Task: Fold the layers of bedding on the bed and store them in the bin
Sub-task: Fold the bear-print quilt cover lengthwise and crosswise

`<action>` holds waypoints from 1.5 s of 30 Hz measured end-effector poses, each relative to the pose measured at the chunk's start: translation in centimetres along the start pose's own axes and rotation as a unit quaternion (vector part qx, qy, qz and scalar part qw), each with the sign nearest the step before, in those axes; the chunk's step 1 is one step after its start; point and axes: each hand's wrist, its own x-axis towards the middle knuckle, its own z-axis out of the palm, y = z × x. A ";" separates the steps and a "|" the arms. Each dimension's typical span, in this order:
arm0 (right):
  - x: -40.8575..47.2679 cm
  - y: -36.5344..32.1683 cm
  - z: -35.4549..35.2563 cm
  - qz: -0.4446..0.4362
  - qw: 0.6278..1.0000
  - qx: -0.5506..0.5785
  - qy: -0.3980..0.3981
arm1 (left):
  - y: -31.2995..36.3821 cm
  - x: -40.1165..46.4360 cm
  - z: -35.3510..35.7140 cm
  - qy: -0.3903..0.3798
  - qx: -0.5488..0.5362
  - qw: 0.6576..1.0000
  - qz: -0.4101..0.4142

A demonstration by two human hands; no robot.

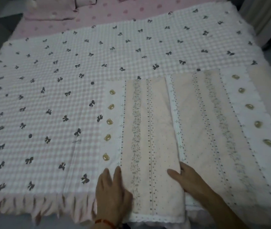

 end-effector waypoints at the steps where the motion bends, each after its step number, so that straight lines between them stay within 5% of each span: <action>1: -0.5 0.8 0.8 -0.014 1.000 -0.022 0.007 | -1.3 -0.5 0.8 0.013 -0.033 0.999 -0.035; 4: -1.4 1.3 2.3 -0.048 0.995 -0.035 0.078 | -2.7 -1.5 0.7 -0.004 -0.173 0.975 -0.142; 7: -2.4 1.1 2.5 -0.084 0.980 -0.050 0.175 | -2.7 -1.6 0.2 -0.007 -0.274 0.948 -0.163; 12: -0.4 1.2 1.4 -0.036 0.982 -0.082 0.166 | -3.5 -1.6 1.8 -0.026 -0.313 0.937 -0.155; 16: 3.3 -5.1 -0.3 -0.061 0.982 -0.028 0.176 | -3.9 -0.8 2.4 -0.026 -0.159 0.972 -0.170; 20: 10.6 -12.6 -2.5 -0.070 0.977 -0.028 0.198 | -2.1 3.8 0.5 0.142 -0.141 0.978 -0.050; 26: 18.0 -19.6 -3.6 -0.111 0.969 0.006 0.221 | -0.6 15.0 -2.2 0.103 -0.031 0.992 0.062; 29: 19.6 -19.4 -4.0 -0.201 0.932 -0.061 0.297 | 0.0 17.2 -2.0 0.046 -0.003 0.997 0.068; 33: 20.6 -18.5 -3.4 -0.168 0.910 -0.136 0.355 | 0.0 17.9 -1.2 0.009 -0.001 0.996 0.083; 36: 17.6 -18.8 -0.7 -0.245 0.832 -0.298 0.399 | -0.2 17.7 -1.4 0.010 -0.043 0.995 0.092; 41: 8.3 -6.7 4.1 -0.280 0.743 -0.535 0.288 | -1.3 17.5 -2.7 0.133 -0.179 0.975 0.016; 45: 7.4 0.4 1.8 -0.248 0.741 -0.567 0.259 | -1.9 18.6 -4.5 0.072 -0.276 0.954 -0.091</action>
